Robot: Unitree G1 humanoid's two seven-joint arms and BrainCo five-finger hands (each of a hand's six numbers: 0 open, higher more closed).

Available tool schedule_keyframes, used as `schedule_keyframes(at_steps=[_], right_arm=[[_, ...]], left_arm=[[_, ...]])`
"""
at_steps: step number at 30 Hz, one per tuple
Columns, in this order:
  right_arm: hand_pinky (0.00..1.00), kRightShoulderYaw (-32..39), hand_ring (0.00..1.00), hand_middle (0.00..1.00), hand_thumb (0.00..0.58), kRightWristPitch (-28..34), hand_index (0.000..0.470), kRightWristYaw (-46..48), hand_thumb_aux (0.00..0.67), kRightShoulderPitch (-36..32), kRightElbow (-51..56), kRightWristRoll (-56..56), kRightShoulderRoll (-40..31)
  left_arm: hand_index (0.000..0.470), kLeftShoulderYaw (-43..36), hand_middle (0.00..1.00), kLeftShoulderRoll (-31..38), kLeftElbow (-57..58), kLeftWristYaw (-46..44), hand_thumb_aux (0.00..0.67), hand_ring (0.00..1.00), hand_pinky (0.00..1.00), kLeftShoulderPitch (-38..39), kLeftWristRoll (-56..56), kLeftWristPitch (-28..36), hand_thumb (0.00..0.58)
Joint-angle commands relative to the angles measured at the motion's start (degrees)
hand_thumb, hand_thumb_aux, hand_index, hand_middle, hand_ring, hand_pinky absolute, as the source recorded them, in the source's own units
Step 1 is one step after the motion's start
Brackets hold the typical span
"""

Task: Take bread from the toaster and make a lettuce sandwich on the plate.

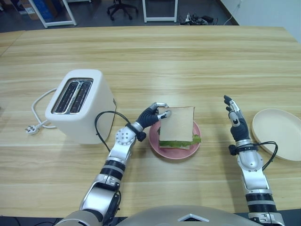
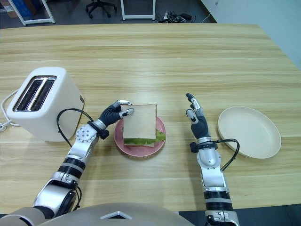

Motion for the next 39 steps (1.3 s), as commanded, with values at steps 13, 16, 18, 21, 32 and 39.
schedule_keyframes(at_steps=[13,16,18,21,32,39], right_arm=[[0.00,8.5,0.00,0.00,0.000,-8.8,0.000,-3.7,0.000,2.9,-6.6,-21.6,-4.8],[0.00,12.4,0.00,0.00,0.000,-11.6,0.000,-6.8,0.000,3.4,-8.2,-33.4,-7.9],[0.00,15.7,0.00,0.00,0.000,-11.4,0.000,-9.7,0.000,2.8,-7.3,-43.2,-10.3],[0.00,19.7,0.00,0.00,0.000,-9.1,0.000,-13.2,0.000,1.5,-3.7,-53.5,-13.0],[0.00,34.2,0.00,0.00,0.000,-0.1,0.000,-16.8,0.000,-9.1,18.3,-66.7,-12.8],[0.00,41.6,0.00,0.00,0.000,1.9,0.000,-15.1,0.000,-9.5,21.6,-65.8,-13.1]], left_arm=[[0.470,-3.5,1.00,3.1,7.5,6.7,0.670,1.00,1.00,-3.1,16.7,-0.8,0.580],[0.470,-3.4,1.00,3.5,8.0,7.7,0.670,1.00,1.00,-3.5,17.6,-1.1,0.580],[0.470,-3.4,1.00,3.5,8.3,7.9,0.670,1.00,1.00,-3.7,17.8,-1.2,0.580],[0.470,-3.6,1.00,3.6,9.0,8.1,0.670,1.00,1.00,-4.0,18.1,-1.3,0.580],[0.470,-4.6,1.00,4.2,8.6,9.1,0.670,1.00,1.00,-3.6,19.7,-1.4,0.580],[0.000,-8.1,0.00,9.1,-2.0,36.9,0.000,0.00,0.00,-4.2,45.1,6.5,0.000]])
